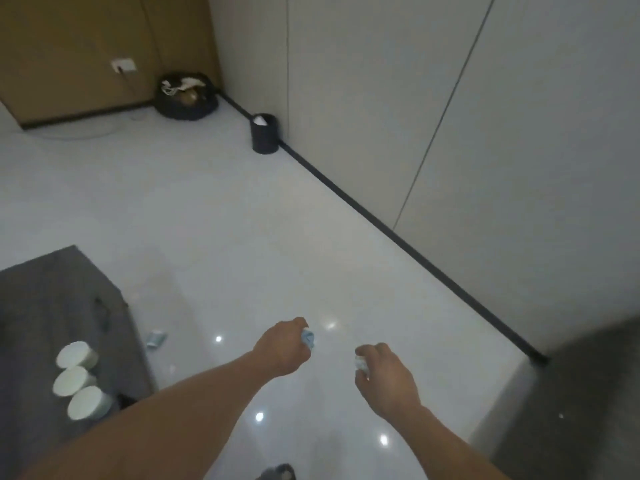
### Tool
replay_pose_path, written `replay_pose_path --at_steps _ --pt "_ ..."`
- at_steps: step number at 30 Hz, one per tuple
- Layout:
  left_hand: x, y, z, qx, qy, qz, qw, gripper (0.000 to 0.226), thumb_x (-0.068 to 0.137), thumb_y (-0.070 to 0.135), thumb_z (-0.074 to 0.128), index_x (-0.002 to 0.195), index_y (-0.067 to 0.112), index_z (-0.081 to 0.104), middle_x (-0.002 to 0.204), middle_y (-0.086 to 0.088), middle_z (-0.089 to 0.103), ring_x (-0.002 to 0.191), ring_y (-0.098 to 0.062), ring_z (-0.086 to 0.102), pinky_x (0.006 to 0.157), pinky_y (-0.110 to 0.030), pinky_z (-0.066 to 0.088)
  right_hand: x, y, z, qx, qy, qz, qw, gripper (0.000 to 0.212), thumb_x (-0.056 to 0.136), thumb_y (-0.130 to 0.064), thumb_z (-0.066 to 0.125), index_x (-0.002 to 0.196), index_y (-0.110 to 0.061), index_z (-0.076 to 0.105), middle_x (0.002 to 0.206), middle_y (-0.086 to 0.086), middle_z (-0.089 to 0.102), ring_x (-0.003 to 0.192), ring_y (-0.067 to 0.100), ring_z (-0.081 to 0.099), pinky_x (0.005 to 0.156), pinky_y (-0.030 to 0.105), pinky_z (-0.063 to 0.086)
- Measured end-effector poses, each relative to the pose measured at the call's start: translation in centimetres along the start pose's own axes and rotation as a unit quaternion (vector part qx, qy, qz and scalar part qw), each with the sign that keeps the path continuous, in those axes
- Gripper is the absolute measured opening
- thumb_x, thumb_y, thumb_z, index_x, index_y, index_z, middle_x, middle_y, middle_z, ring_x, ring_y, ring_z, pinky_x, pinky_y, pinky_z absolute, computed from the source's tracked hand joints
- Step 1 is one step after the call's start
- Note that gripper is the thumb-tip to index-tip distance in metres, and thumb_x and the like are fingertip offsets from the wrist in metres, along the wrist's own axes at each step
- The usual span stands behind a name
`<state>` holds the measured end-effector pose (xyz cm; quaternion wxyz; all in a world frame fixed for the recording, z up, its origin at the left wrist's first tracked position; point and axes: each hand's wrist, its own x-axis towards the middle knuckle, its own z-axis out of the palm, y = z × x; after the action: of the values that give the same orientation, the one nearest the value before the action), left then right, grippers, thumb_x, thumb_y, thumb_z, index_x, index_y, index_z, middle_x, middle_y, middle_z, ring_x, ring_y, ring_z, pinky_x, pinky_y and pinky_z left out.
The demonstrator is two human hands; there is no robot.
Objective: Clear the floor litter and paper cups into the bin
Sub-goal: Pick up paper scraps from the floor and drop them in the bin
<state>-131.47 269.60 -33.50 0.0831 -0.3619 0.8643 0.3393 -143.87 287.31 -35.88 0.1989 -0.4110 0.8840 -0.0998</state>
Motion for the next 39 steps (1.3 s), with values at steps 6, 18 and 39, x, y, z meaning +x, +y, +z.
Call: replay_pose_path --at_steps 6,18,39 --pt "4.5 -4.3 -7.6 -0.011 0.068 -0.073 0.995 0.025 0.089 0.027 0.049 0.11 0.016 0.055 0.108 -0.007 0.065 0.097 -0.029 0.061 0.076 -0.03 0.044 11.1 -7.1 -2.2 -0.035 -0.012 -0.101 0.994 0.035 0.095 -0.03 0.047 0.13 -0.031 0.051 0.126 -0.004 0.049 0.112 0.016 0.053 0.083 0.024 0.045" --pt "18.6 -6.3 -18.4 -0.043 0.13 -0.183 0.974 0.025 0.091 0.031 0.047 0.111 0.018 0.055 0.111 -0.006 0.064 0.1 -0.027 0.06 0.084 -0.032 0.049 34.5 -13.3 -8.0 -0.073 -0.048 -0.227 0.97 0.038 0.096 -0.029 0.045 0.134 -0.032 0.047 0.131 -0.005 0.047 0.115 0.015 0.052 0.087 0.024 0.043" --pt "46.1 -19.8 -40.8 -0.062 0.156 -0.227 0.959 0.03 0.089 0.025 0.047 0.118 0.016 0.052 0.117 -0.005 0.061 0.104 -0.024 0.059 0.085 -0.028 0.047 70.6 -31.2 -11.6 -0.096 -0.045 -0.232 0.967 0.041 0.09 -0.032 0.045 0.129 -0.045 0.047 0.114 -0.011 0.04 0.119 0.004 0.049 0.083 0.018 0.041"
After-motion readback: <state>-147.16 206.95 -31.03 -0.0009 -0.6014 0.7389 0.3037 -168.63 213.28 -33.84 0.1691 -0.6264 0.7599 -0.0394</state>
